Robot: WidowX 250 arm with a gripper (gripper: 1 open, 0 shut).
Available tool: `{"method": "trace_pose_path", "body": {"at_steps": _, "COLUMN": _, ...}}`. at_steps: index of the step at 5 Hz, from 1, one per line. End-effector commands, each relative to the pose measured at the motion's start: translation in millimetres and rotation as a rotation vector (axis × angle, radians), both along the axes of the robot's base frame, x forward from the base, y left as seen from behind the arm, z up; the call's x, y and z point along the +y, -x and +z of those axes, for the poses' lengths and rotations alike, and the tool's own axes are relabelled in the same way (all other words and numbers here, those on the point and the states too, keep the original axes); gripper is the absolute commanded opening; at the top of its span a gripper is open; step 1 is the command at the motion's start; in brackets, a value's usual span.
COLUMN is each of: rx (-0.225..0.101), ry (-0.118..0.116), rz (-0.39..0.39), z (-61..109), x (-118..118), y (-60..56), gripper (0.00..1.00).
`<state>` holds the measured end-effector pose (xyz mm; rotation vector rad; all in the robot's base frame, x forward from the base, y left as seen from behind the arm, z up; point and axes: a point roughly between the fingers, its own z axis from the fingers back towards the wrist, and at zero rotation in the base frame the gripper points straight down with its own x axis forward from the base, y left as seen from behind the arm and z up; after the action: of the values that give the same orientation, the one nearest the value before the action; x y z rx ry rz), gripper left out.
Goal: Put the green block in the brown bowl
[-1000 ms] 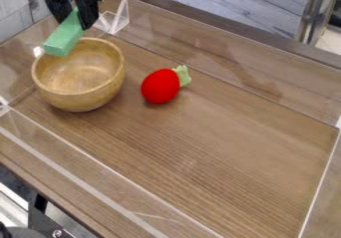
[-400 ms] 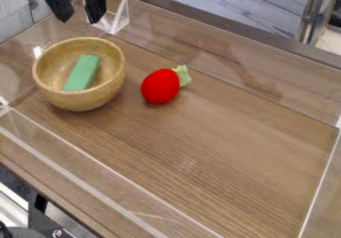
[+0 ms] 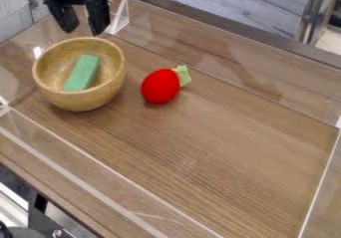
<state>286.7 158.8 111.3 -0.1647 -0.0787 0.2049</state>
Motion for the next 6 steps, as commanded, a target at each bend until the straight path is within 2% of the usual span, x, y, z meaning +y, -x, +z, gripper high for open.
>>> {"method": "trace_pose_path", "body": {"at_steps": 1, "rx": -0.041, "ry": 0.000, "rz": -0.056, "z": 2.0, "x": 6, "y": -5.1, "gripper": 1.00}}
{"method": "trace_pose_path", "body": {"at_steps": 2, "rx": -0.044, "ry": 0.024, "rz": -0.090, "z": -8.2, "x": 14, "y": -6.3, "gripper": 1.00}}
{"method": "trace_pose_path", "body": {"at_steps": 3, "rx": -0.060, "ry": 0.045, "rz": -0.109, "z": 9.0, "x": 20, "y": -11.7, "gripper": 1.00}}
{"method": "trace_pose_path", "body": {"at_steps": 4, "rx": -0.052, "ry": 0.065, "rz": -0.114, "z": 11.4, "x": 28, "y": -14.9, "gripper": 1.00}}
{"method": "trace_pose_path", "body": {"at_steps": 6, "rx": -0.038, "ry": 0.103, "rz": -0.137, "z": 15.9, "x": 7, "y": -5.0, "gripper": 1.00}}
